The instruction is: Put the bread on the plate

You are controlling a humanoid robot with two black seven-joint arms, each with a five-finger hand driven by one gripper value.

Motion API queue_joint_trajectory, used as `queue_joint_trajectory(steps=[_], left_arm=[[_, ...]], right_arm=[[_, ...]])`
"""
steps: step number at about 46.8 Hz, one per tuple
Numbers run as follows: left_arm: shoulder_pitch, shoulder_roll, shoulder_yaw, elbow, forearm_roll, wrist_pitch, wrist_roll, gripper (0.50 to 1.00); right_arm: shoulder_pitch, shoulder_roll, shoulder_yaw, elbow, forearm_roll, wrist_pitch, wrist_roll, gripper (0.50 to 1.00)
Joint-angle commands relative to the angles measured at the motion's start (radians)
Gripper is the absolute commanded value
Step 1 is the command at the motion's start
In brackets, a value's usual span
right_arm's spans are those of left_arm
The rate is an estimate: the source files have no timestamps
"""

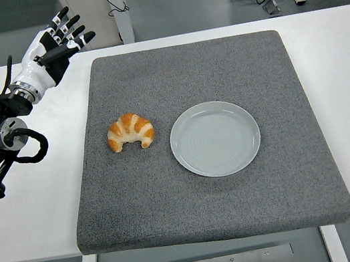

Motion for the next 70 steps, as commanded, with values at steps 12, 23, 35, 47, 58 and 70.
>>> queue_joint_trajectory(steps=[12, 23, 35, 47, 58, 70], left_arm=[[-0.003, 0.121, 0.066, -0.183, 0.080, 0.015, -0.006, 0.972], [0.003, 0.210, 0.080, -0.352, 0.188, 0.043, -0.005, 0.972], [0.005, 0.255, 0.137, -0.442, 0.444, 0.130, -0.006, 0.974], [0.026, 0.267, 0.172, -0.497, 0.601, 0.159, -0.001, 0.974], [0.026, 0.272, 0.218, -0.516, 0.719, 0.161, -0.003, 0.972], [0.031, 0.298, 0.255, -0.517, 0.859, 0.161, -0.011, 0.966]], right_arm=[[-0.001, 0.000, 0.000, 0.000, 0.000, 0.001, 0.000, 1.000], [-0.001, 0.000, 0.000, 0.000, 0.000, -0.001, 0.000, 1.000], [0.000, 0.000, 0.000, 0.001, 0.000, -0.001, 0.000, 1.000], [0.000, 0.000, 0.000, 0.000, 0.000, -0.001, 0.000, 1.000], [-0.001, 0.000, 0.000, 0.000, 0.000, 0.001, 0.000, 1.000], [-0.001, 0.000, 0.000, 0.001, 0.000, -0.001, 0.000, 1.000]])
